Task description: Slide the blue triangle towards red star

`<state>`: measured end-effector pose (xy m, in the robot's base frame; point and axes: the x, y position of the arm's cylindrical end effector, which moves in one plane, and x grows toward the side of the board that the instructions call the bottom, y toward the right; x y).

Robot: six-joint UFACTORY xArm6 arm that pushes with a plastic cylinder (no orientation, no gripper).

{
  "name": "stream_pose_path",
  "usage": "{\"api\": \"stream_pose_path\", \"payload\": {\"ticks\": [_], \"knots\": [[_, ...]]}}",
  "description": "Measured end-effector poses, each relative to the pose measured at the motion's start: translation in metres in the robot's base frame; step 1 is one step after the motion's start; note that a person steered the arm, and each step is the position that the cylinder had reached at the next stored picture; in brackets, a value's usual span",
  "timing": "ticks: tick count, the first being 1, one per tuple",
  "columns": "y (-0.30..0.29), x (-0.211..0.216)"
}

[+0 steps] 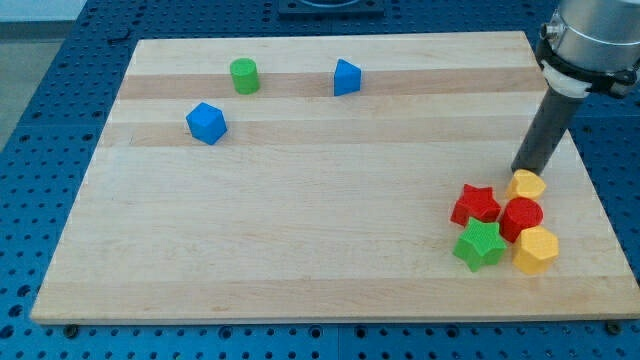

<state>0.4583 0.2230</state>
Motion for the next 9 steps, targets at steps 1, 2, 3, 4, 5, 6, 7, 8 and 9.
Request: {"api": "stream_pose_path", "payload": {"ticks": [1,2,3,4,5,6,7,8,9], "knots": [[-0.004,-0.006],[-0.027,-0.049],[-0.058,-0.105],[-0.097,-0.161],[-0.146,-0.189],[-0.187,-0.185],[-0.206,-0.155],[-0.217,-0.135],[-0.226,-0.163]]}}
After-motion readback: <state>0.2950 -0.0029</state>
